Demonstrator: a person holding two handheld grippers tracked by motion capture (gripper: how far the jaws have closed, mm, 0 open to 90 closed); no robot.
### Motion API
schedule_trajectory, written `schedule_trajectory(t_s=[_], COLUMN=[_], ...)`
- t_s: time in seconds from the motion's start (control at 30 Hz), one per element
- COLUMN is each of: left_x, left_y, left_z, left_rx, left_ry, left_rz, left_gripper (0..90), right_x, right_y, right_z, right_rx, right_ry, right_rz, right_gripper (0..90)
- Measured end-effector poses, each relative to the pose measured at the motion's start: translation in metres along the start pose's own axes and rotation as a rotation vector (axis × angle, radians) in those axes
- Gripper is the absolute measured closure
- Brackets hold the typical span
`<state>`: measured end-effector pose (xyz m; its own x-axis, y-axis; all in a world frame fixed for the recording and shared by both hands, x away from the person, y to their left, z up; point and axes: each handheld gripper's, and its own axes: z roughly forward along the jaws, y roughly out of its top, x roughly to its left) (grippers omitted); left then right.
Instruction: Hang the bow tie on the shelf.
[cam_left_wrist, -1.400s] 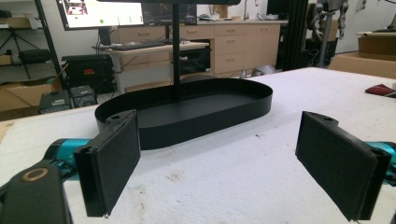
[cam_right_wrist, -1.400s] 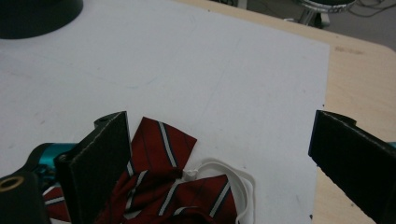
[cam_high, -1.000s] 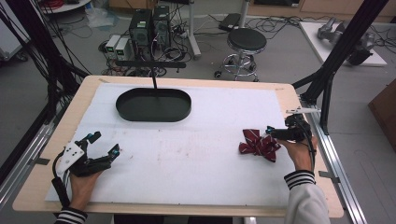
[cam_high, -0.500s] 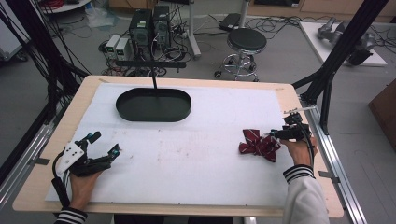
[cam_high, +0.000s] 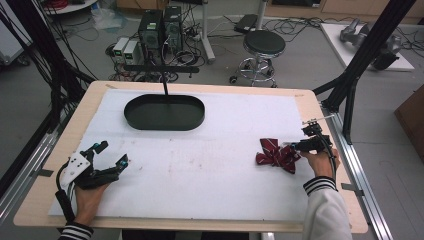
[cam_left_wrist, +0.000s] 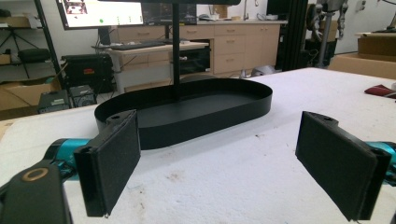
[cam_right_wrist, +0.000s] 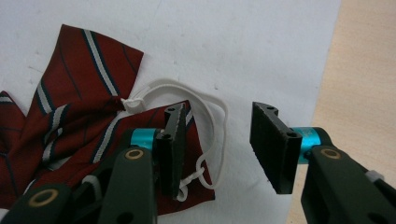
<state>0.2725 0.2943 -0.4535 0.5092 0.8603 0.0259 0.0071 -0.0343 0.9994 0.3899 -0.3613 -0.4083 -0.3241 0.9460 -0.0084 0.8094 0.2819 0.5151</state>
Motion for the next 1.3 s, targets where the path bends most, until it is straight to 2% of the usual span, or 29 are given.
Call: schedule_trajectory(t_s=[0.1,0.2,0.5,0.7,0.87,0.9,1.17,1.3], left_x=[0.0001,0.0000,-0.0001,-0.0002,-0.0001,-0.0001,-0.0001,-0.0001], left_y=[0.0000,0.0000,0.0000,0.0000,0.0000,0.0000,0.0000,0.0000], left_z=[0.0000,0.0000,-0.0003,-0.0003,-0.0003,-0.0003,-0.0003,-0.0003], left_rx=[0.000,0.000,-0.001,-0.001,-0.001,-0.001,-0.002,-0.001], left_ry=[0.000,0.000,0.000,0.000,0.000,0.000,0.000,0.000], left_rz=[-0.001,0.000,0.002,0.002,0.004,0.004,0.003,0.004], left_gripper=[14.3,14.4,14.4,14.3,14.3,14.4,14.3,14.4], right_x=[0.0009,0.0006,-0.0008,0.0006,0.0009,0.0013,0.0025,0.0025], right_y=[-0.0002,-0.0008,-0.0013,-0.0007,-0.0005,-0.0002,0.0004,0.0007], right_z=[0.0015,0.0027,0.0063,0.0079,0.0080,0.0081,0.0078,0.0053], right_rx=[0.018,0.040,0.060,0.079,0.088,0.093,0.099,0.083], right_ry=[-0.002,-0.013,0.000,0.007,0.033,0.042,0.034,0.034], right_rz=[-0.010,0.003,-0.003,-0.013,-0.011,-0.009,-0.009,-0.009], right_gripper=[59.0,61.2,66.2,73.2,81.3,85.9,87.1,87.2])
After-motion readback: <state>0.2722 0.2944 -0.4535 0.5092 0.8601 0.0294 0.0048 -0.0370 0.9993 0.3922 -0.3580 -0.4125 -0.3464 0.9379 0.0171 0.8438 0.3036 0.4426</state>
